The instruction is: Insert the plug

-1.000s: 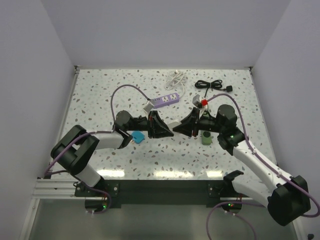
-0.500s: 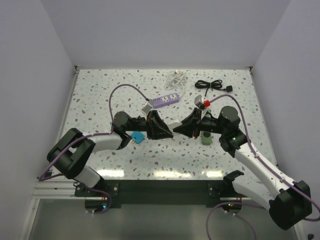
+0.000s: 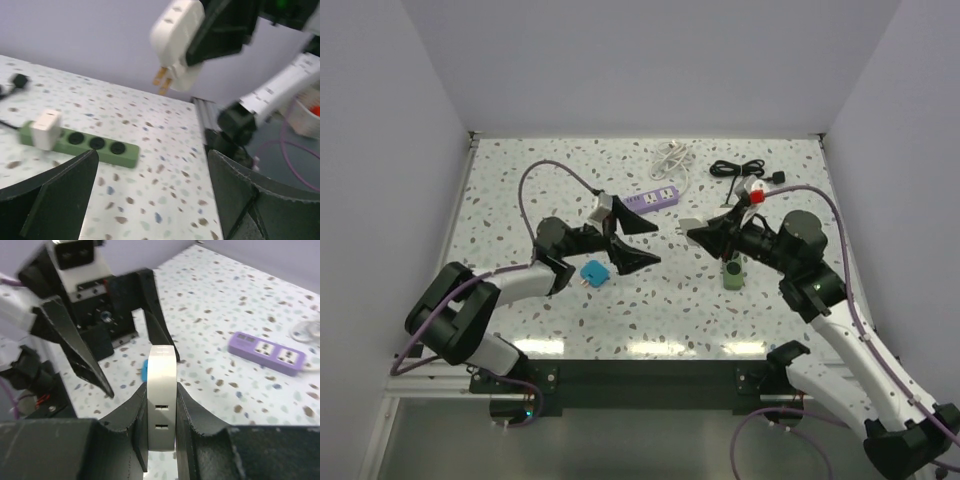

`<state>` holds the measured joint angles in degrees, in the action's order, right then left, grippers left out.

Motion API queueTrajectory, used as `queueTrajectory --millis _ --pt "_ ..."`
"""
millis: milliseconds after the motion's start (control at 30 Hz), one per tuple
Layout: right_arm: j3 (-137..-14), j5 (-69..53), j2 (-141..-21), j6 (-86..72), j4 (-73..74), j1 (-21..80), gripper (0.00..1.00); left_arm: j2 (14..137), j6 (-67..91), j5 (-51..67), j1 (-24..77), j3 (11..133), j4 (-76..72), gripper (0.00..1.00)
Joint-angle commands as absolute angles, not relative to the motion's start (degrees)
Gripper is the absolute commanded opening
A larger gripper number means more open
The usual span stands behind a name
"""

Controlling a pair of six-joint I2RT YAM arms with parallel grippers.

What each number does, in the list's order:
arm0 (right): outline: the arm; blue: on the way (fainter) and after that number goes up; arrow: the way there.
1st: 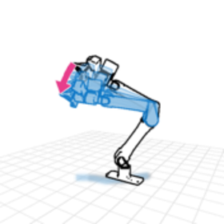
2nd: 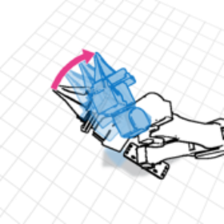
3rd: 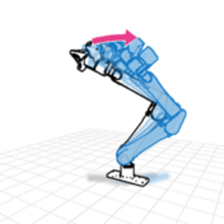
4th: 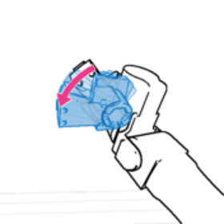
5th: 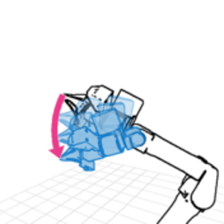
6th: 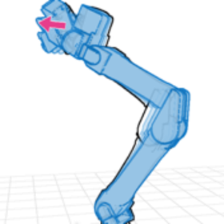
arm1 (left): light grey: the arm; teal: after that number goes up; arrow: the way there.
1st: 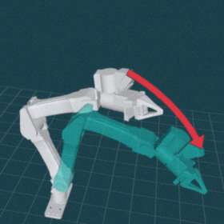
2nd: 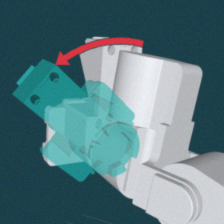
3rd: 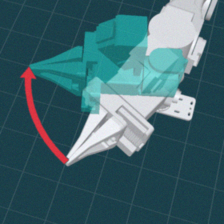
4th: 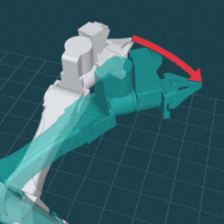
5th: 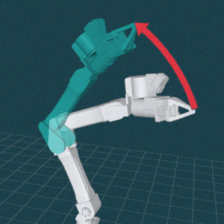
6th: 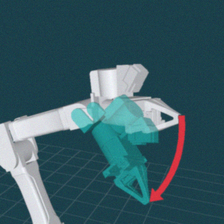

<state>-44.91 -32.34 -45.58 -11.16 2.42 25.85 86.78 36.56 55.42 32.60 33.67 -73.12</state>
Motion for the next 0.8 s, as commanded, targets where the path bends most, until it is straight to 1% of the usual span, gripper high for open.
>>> queueTrajectory --millis 0,33,67,100,133,200,233,300,400,467,767 --pt "-49.8 -15.8 -48.2 -8.1 13.2 25.7 0.0 81.6 20.2 36.4 30.1 37.3 -62.5 0.96" --pt "-50.2 -13.2 -49.5 -7.9 14.4 25.7 0.0 80.2 13.9 29.9 30.3 38.7 -50.0 0.96" --pt "-50.4 -11.2 -50.6 -7.7 15.4 25.7 0.0 79.9 12.8 24.1 30.2 40.8 -46.4 0.97" --pt "-50.7 -6.6 -52.1 -7.5 16.7 25.7 0.0 79.7 12.1 14.7 30.1 41.7 -44.0 0.98" --pt "-51.0 -4.8 -54.5 -7.5 17.3 25.8 0.0 79.9 11.5 10.5 30.1 42.2 -40.6 0.98" --pt "-51.5 -2.1 -56.9 -7.3 18.0 25.3 0.0 80.1 11.0 4.0 30.0 43.0 -38.8 1.0" --pt "-51.8 -0.2 -59.3 -7.4 18.4 25.1 0.0 80.4 10.8 3.3 30.0 43.2 -38.3 1.0" --pt "-52.0 -0.2 -61.6 -7.5 18.9 24.1 0.0 80.8 10.8 2.1 29.9 43.8 -37.1 1.0" --pt "-51.7 -1.8 -66.9 -8.0 19.0 19.1 0.0 80.6 10.7 0.4 29.9 43.4 -36.4 1.0" --pt "-52.1 -1.8 -70.6 -7.9 19.7 17.8 0.0 80.0 10.7 0.2 29.9 43.1 -36.0 1.0" --pt "-53.4 -0.3 -76.2 -7.5 22.1 14.3 0.0 78.0 10.8 -4.7 30.0 41.7 -36.0 1.0"
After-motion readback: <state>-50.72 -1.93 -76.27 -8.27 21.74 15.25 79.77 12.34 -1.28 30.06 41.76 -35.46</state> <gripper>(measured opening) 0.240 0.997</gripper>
